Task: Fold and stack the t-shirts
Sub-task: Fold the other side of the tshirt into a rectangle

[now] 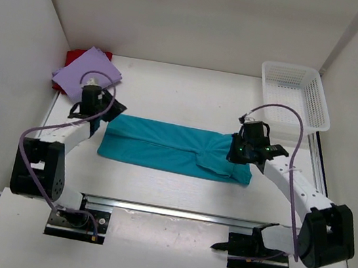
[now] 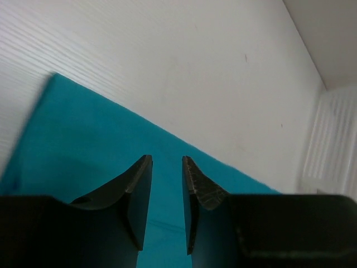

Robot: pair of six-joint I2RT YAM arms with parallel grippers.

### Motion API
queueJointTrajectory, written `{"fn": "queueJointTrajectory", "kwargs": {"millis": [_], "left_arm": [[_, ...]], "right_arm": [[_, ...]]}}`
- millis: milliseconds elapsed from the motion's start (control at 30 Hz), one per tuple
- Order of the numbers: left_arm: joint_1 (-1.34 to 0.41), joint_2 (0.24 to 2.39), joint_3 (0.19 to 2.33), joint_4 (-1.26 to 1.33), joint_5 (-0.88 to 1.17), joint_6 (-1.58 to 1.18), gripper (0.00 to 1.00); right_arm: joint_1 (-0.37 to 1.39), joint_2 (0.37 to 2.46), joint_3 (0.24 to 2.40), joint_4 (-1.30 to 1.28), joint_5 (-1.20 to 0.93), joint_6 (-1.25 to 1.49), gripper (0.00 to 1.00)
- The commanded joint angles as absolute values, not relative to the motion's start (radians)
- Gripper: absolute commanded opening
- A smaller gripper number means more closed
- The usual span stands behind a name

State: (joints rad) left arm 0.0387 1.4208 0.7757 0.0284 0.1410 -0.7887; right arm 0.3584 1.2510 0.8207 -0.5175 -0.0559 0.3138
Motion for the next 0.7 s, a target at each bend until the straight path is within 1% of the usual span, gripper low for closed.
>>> {"fn": "queueJointTrajectory", "kwargs": {"millis": [0,133,200,367,467,533,600,667], "left_arm": [[-0.073,1.456,0.73,0.112,0.135,-0.833,0.38],[-0.078,1.517,0.698,0.155,0.164,-0.862,0.36],[-0.037,1.542,0.643,0.196,0.199,-0.893,0.36],[0.092,1.58,0.533,0.293,0.305,-0.992,0.35],[0.152,1.54,0.46,0.345,0.328,-1.032,0.35],[0.166,1.479,0.428,0.365,0.331,-1.057,0.36],[0.147,1.421,0.434,0.357,0.327,-1.052,0.37],[0.098,1.358,0.477,0.299,0.287,-1.016,0.39]], "right_arm": [[0.406,1.345,0.864,-0.393,-0.066,0.313,0.0],[0.446,1.431,0.845,-0.33,-0.078,0.336,0.0],[0.445,1.451,0.774,-0.293,-0.078,0.359,0.0],[0.43,1.404,0.614,-0.23,-0.061,0.425,0.0],[0.379,1.345,0.523,-0.184,-0.133,0.437,0.0],[0.344,1.304,0.531,-0.193,-0.231,0.426,0.06],[0.301,1.261,0.557,-0.186,-0.268,0.411,0.19],[0.249,1.221,0.583,-0.158,-0.304,0.423,0.24]]}}
